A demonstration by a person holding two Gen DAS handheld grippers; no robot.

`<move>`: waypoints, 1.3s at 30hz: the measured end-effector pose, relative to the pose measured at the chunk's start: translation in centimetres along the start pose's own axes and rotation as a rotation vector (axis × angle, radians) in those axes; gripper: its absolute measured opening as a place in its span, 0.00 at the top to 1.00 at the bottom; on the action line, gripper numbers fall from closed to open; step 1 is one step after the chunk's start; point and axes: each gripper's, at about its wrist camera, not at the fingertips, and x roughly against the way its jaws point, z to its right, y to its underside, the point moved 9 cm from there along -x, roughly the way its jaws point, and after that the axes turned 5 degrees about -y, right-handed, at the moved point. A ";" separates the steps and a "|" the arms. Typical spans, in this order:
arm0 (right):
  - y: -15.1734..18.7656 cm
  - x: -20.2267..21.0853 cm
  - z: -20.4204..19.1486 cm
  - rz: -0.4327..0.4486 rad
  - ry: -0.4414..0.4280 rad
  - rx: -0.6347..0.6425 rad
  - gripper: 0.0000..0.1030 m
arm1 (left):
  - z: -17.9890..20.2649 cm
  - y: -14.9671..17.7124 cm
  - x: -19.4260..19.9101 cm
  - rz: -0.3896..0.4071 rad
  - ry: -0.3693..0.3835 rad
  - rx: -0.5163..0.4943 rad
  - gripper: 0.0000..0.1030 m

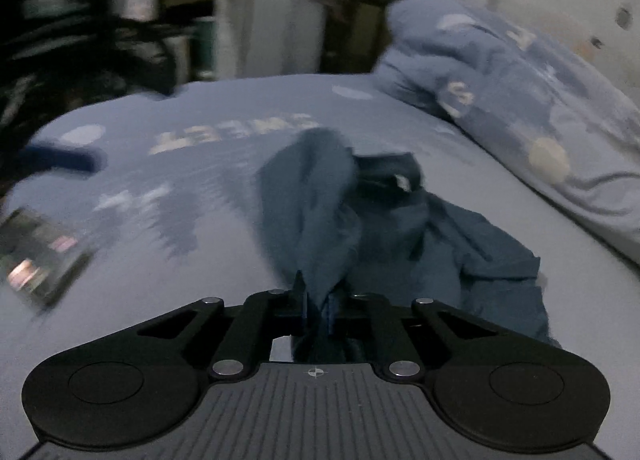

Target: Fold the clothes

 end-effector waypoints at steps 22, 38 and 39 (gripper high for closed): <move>6.7 19.8 -3.2 -0.064 -0.235 -0.137 0.25 | -3.6 1.7 -1.6 -0.122 -0.067 0.038 0.17; 0.4 5.4 -4.4 -0.022 -0.165 -0.018 0.94 | -3.4 3.2 -2.6 -0.186 -0.059 0.020 0.18; 0.4 6.1 -6.3 -0.022 -0.206 0.028 0.94 | -3.5 3.3 -2.6 -0.187 -0.061 0.021 0.18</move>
